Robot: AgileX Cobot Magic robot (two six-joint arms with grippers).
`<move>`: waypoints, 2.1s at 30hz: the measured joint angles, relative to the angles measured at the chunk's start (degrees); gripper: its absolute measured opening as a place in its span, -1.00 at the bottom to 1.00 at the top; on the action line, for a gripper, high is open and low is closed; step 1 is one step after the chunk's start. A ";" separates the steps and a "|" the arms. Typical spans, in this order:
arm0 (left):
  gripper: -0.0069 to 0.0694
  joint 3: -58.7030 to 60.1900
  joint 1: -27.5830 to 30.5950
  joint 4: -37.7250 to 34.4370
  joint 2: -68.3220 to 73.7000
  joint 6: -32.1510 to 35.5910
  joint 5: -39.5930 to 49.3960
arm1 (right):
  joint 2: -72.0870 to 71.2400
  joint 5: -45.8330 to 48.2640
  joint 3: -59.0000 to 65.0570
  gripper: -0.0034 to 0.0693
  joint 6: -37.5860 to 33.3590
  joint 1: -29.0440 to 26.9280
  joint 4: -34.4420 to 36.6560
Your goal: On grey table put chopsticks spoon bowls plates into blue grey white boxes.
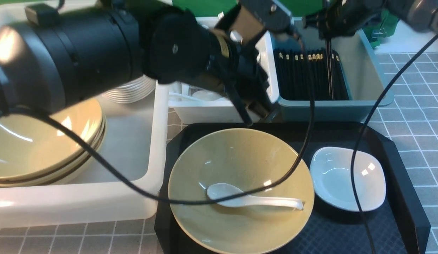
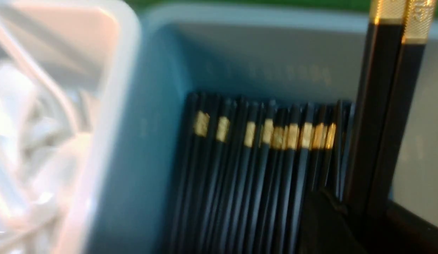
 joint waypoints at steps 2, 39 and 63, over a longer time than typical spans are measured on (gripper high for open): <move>-0.84 2.31 0.00 -0.13 0.00 0.00 -0.58 | 1.94 1.63 0.00 -0.33 0.05 0.00 0.00; -0.84 35.36 4.08 -11.29 -42.00 -10.26 9.56 | -31.91 26.15 39.01 0.34 -43.43 25.46 16.41; -0.84 35.57 4.08 -14.19 -42.11 -4.51 11.15 | -19.02 17.94 41.83 0.00 -50.14 28.32 13.19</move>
